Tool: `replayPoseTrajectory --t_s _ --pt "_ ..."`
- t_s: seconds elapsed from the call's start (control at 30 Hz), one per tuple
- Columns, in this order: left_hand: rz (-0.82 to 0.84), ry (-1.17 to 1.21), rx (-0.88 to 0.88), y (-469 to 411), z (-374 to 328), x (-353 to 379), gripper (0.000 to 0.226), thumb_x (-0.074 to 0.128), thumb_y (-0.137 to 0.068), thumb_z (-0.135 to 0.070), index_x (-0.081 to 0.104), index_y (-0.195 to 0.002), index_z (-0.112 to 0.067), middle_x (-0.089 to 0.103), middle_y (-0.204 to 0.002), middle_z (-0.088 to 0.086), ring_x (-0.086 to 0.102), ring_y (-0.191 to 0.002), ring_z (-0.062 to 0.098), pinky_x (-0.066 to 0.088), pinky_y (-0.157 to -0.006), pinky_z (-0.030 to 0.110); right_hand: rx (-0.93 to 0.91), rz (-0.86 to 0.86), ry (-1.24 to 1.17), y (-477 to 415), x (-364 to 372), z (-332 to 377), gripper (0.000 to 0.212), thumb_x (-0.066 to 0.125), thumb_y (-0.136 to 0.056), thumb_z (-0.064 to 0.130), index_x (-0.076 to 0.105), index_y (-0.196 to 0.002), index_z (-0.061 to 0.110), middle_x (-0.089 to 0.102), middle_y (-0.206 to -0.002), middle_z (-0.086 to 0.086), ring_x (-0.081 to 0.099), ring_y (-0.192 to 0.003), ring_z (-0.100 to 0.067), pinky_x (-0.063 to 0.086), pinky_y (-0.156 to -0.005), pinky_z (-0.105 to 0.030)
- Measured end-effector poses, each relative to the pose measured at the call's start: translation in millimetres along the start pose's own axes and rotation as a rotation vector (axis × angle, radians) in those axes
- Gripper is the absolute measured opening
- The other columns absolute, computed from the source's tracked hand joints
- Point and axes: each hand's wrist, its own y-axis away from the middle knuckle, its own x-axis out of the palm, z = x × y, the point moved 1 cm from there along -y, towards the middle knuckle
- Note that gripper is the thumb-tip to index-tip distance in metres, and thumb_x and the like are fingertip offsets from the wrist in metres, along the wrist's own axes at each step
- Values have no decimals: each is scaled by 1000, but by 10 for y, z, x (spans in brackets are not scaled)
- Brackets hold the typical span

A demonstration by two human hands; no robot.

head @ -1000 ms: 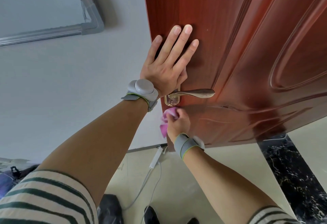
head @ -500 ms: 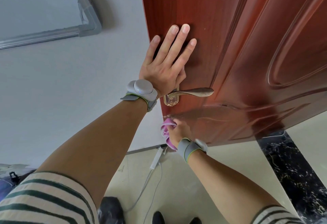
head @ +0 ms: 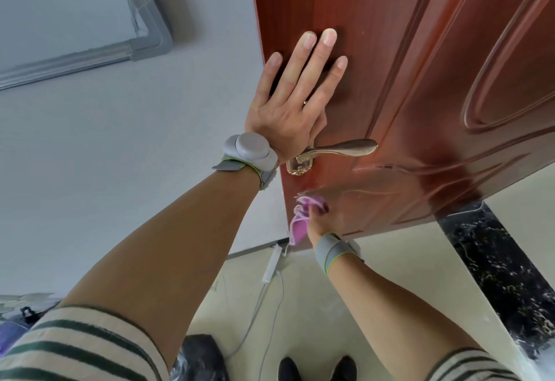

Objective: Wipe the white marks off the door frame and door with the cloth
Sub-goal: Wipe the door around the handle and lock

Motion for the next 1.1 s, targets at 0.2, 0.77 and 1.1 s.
replayPoseTrajectory --t_s 0.2,0.77,1.1 --pt "-18 11 0 13 10 31 58 68 -74 -10 65 -131 -20 59 -139 8 46 -134 26 25 -116 42 16 -270 -102 -267 -268 275 23 58 -86 21 62 -105 11 68 -101 -12 64 -91 -31 47 -79 -32" --pt "-20 16 22 29 30 21 55 70 -75 -11 67 -129 -20 60 -137 9 49 -131 27 25 -117 42 -31 177 157 44 177 47 24 58 -79 7 73 -96 16 73 -90 -9 69 -81 -26 55 -67 -25" --pt "-19 23 33 36 29 20 54 68 -77 -11 66 -131 -20 58 -139 9 49 -133 27 25 -117 42 -90 -171 -123 89 11 407 19 59 -85 13 58 -104 11 63 -98 -7 60 -82 -24 41 -69 -22"
